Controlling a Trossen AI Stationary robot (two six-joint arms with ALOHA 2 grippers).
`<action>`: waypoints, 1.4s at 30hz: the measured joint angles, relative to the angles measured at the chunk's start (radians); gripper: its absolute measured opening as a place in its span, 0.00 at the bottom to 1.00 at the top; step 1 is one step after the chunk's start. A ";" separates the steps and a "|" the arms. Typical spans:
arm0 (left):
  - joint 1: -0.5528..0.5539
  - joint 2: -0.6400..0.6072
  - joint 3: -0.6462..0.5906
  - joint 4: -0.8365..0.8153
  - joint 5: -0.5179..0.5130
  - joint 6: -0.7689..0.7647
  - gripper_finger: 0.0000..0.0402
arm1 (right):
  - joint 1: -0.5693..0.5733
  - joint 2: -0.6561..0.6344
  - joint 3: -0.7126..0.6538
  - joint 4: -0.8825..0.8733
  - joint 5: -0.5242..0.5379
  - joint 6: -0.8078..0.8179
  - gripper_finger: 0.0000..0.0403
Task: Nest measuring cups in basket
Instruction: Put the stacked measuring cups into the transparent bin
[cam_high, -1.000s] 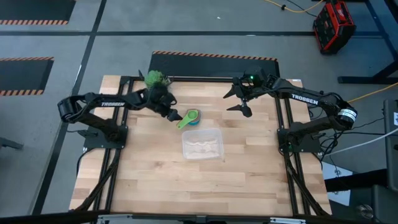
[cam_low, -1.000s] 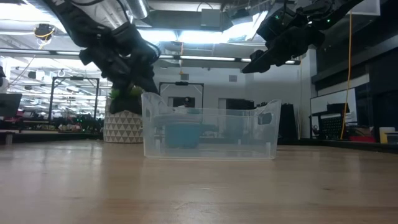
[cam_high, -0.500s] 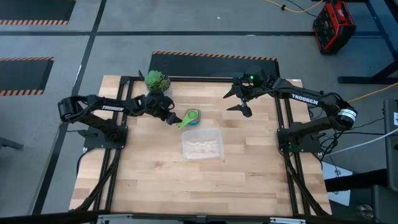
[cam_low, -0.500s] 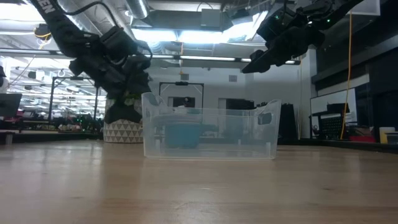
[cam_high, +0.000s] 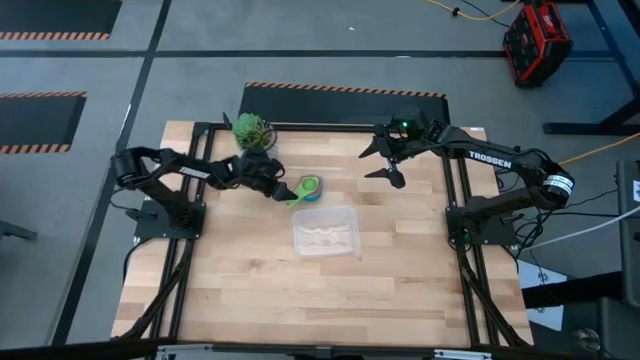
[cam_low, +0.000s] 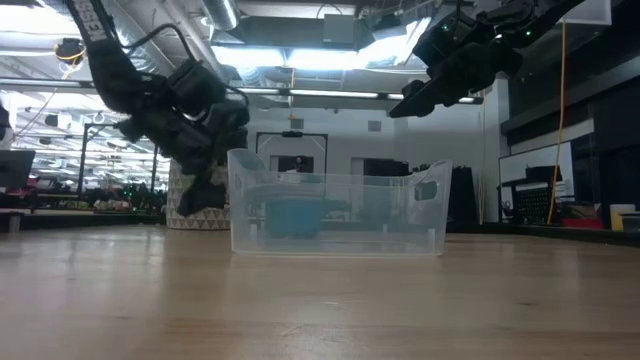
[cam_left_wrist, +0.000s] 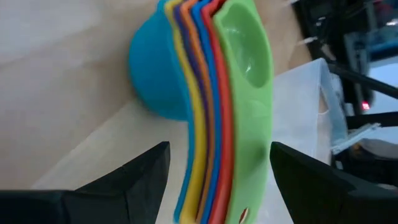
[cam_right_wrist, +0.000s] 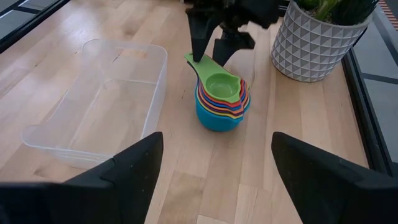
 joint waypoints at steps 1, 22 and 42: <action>0.000 0.024 0.000 0.038 0.015 -0.008 0.67 | 0.000 0.000 0.000 0.000 0.000 0.000 0.76; -0.011 0.266 0.003 0.449 0.132 -0.185 0.67 | 0.000 0.000 0.000 0.000 0.000 0.000 0.76; -0.057 0.265 0.002 0.460 0.052 -0.174 0.64 | 0.000 0.000 0.000 0.000 0.000 0.000 0.76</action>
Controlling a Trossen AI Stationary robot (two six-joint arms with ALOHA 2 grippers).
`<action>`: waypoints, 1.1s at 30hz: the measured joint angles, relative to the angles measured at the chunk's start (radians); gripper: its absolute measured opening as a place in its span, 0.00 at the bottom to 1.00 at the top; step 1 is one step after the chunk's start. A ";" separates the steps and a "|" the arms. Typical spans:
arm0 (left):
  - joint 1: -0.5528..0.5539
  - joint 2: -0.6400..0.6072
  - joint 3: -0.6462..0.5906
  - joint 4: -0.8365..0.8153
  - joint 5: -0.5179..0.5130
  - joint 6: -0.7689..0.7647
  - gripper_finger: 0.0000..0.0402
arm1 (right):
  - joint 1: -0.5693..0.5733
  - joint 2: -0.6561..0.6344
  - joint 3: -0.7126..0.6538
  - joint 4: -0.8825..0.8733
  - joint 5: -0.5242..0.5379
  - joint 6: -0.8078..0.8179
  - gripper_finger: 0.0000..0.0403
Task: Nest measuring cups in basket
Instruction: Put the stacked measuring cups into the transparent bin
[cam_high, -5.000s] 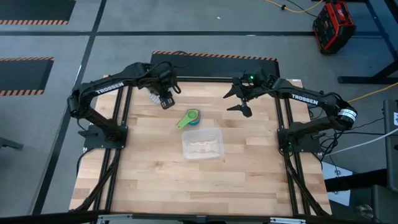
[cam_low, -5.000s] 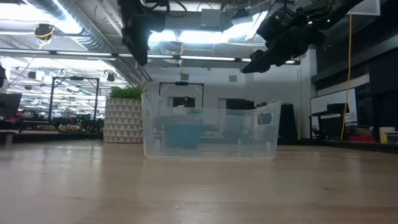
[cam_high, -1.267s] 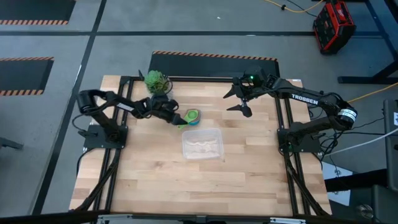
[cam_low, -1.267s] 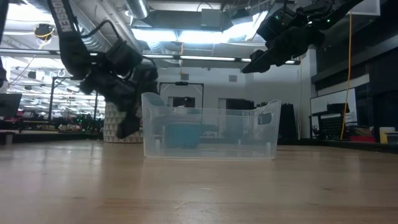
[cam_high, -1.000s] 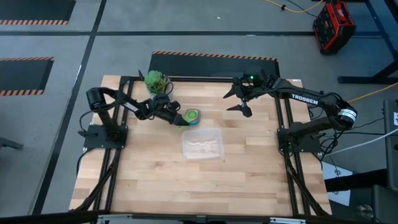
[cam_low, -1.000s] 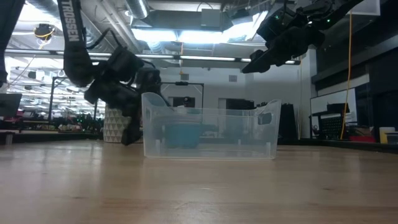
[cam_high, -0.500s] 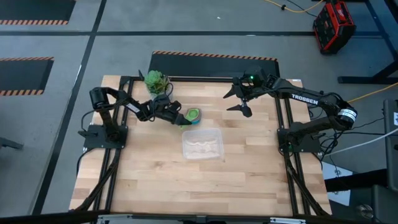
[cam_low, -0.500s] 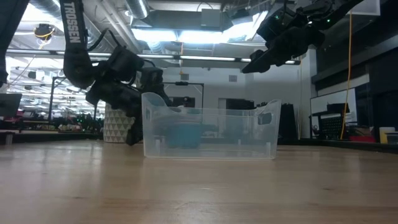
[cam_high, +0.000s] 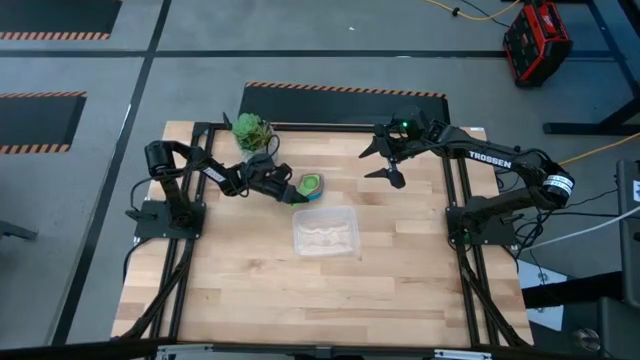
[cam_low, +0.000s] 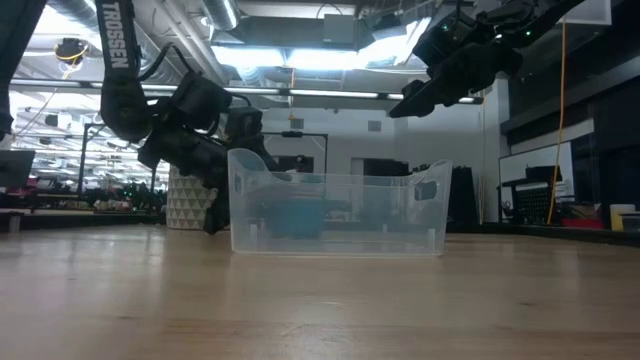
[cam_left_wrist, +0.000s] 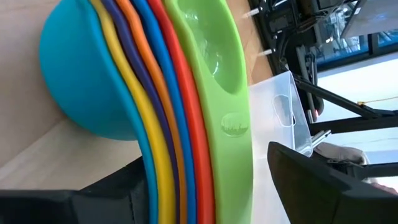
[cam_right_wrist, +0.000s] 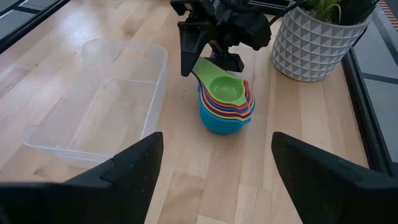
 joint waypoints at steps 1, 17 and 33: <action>0.000 0.000 0.000 0.000 0.000 0.000 0.63 | 0.000 0.000 0.000 0.000 0.000 0.000 0.76; 0.000 0.000 -0.001 0.002 0.006 -0.006 0.47 | 0.000 0.000 0.000 0.000 0.000 0.003 0.76; 0.000 0.000 -0.001 0.005 0.009 -0.006 0.30 | 0.000 0.000 0.000 0.000 0.000 0.003 0.76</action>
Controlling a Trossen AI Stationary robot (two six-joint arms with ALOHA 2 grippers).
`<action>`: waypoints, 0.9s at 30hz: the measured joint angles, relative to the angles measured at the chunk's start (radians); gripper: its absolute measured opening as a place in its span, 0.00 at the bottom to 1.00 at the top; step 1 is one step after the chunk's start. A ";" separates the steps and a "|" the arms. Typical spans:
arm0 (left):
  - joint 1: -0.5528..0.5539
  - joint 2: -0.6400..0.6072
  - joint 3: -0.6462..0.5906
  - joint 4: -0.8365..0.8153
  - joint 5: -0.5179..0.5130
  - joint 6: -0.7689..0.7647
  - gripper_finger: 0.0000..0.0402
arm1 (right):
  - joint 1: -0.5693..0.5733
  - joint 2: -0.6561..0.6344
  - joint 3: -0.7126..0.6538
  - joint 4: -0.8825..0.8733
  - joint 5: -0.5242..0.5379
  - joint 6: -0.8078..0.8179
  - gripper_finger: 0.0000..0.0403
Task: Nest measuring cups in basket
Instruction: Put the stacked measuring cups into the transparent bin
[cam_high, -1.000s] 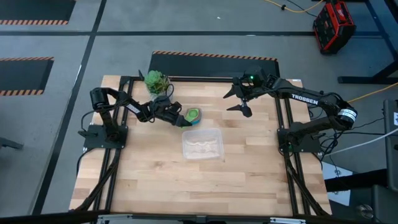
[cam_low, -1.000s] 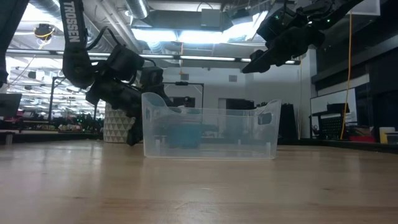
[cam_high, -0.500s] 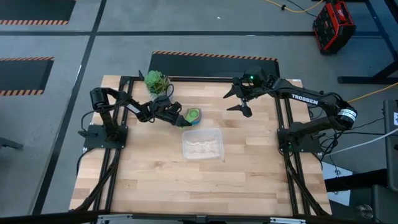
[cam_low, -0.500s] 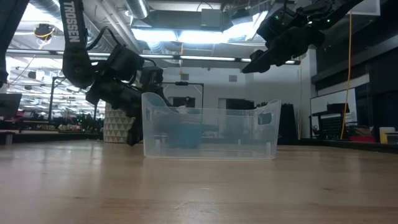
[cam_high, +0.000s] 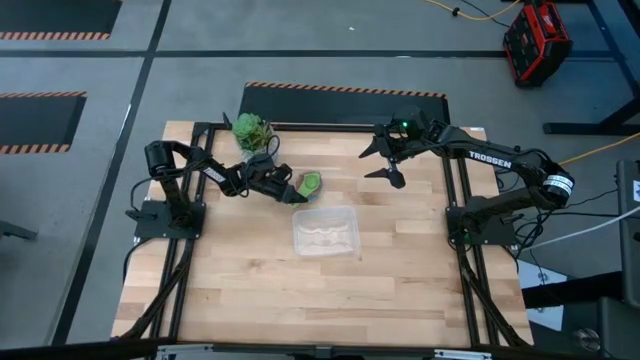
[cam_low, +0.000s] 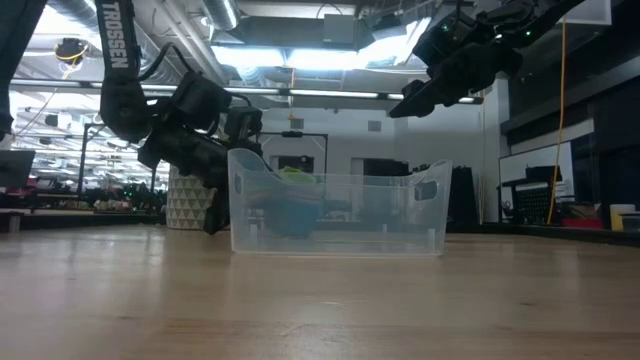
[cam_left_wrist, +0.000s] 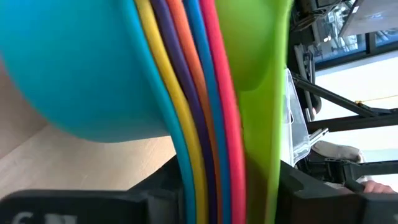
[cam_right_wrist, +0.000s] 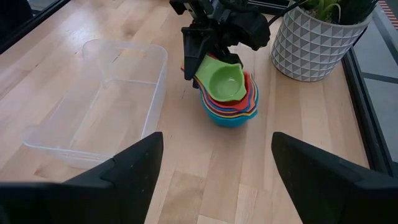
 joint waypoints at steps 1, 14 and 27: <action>0.000 0.000 -0.001 0.004 0.000 0.000 0.29 | 0.000 0.000 0.000 0.000 0.000 0.000 0.76; 0.000 0.002 -0.001 0.034 -0.001 -0.001 0.20 | 0.000 0.000 0.000 0.000 0.000 0.000 0.76; 0.000 0.002 -0.001 0.208 0.026 -0.083 0.19 | 0.000 0.000 0.000 0.000 0.000 0.000 0.76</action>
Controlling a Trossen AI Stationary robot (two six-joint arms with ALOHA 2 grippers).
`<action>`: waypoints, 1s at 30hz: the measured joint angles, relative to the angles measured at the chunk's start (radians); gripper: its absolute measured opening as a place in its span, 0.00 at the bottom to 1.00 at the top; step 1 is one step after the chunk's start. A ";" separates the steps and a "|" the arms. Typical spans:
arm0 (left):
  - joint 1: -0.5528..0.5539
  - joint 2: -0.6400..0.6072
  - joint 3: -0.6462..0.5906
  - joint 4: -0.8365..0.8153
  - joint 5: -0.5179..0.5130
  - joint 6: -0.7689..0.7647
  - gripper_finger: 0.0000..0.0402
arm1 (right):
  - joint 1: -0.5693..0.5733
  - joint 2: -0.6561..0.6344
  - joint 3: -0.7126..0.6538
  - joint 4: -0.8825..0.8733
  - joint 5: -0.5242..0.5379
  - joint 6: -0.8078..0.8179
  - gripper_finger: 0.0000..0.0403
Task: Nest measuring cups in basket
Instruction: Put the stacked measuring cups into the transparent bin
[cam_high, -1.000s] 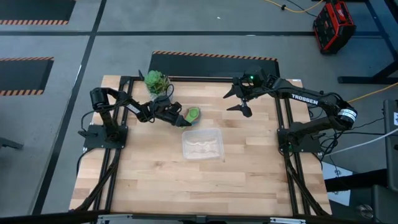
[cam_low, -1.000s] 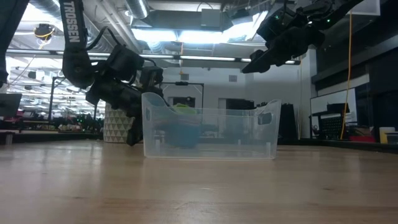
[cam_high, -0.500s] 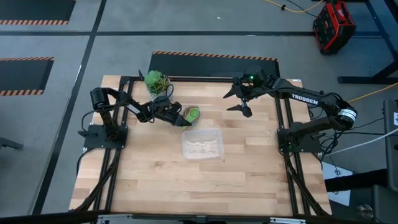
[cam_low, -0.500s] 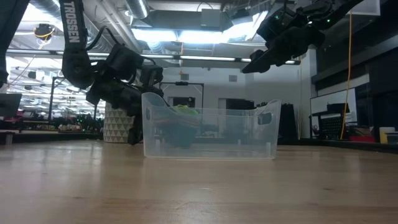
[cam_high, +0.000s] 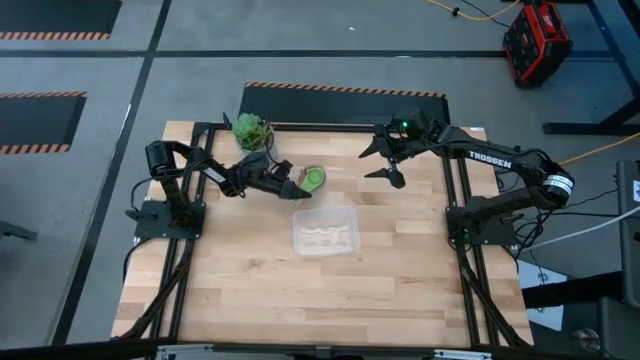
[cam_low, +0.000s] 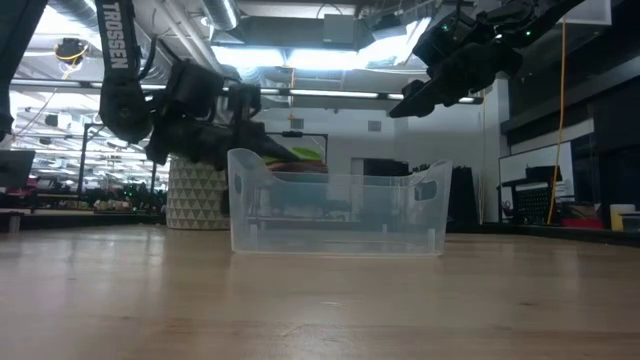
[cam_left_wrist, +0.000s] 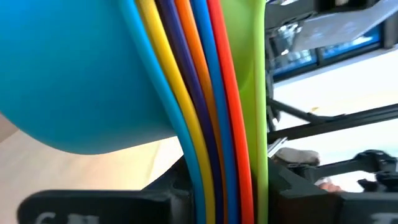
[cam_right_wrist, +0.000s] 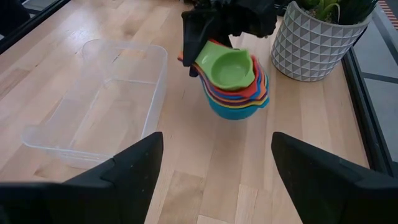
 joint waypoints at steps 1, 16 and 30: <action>0.000 0.000 0.000 0.020 0.000 -0.012 0.19 | 0.000 0.000 0.000 0.000 0.000 0.000 0.76; -0.059 -0.002 0.001 0.227 -0.056 -0.131 0.19 | 0.000 0.000 0.000 0.000 0.000 0.000 0.76; -0.211 -0.074 0.092 0.217 -0.193 -0.145 0.19 | 0.000 0.000 0.000 0.000 0.000 0.000 0.76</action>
